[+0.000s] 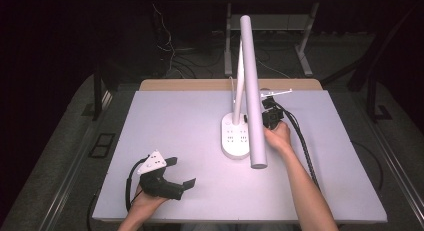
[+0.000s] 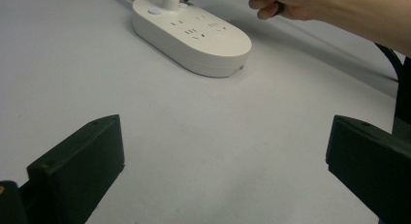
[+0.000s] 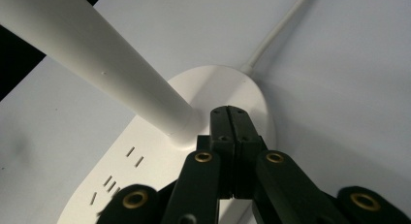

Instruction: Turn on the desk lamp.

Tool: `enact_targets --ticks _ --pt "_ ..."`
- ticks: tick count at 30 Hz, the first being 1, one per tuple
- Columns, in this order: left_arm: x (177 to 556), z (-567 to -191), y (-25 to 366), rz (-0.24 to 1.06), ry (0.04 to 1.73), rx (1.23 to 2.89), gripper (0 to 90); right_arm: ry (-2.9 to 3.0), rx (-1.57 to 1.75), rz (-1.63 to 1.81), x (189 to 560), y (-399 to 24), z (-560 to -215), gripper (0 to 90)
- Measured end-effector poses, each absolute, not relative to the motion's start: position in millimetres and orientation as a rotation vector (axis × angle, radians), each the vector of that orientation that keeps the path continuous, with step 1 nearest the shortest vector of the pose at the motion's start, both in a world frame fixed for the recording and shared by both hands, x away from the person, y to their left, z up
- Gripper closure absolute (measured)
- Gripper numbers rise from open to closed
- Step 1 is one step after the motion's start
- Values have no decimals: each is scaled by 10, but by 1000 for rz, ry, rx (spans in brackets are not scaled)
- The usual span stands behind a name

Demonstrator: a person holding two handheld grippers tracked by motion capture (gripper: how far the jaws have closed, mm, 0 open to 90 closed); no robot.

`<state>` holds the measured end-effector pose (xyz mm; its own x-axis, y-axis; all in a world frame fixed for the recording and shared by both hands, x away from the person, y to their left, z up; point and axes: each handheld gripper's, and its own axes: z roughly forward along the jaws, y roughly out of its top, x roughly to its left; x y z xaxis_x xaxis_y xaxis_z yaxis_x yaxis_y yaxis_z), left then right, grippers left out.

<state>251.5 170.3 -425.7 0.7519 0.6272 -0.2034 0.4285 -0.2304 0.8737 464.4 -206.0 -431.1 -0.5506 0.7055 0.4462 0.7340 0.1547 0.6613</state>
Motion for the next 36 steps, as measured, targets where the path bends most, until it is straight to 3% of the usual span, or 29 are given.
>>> enact_targets --ticks 19,21,24,28,36 --pt "2512 -4257 1695 232 810 1870 0 -2452 -1441 -1402 4386 -2378 -3924 895" --pt "2513 -4256 1693 231 813 1868 0 -2449 -1433 -1412 4315 -2444 -3854 813" --pt "2514 -4256 1693 231 814 1867 0 -2433 -1470 -1435 4253 -2517 -3792 604" --pt "2514 -4257 1690 232 813 1866 0 -2415 -1470 -1469 4145 -2607 -3723 389" --pt "2514 -4253 1692 228 817 1861 0 -2461 -1460 -1464 3891 -2671 -3681 4"
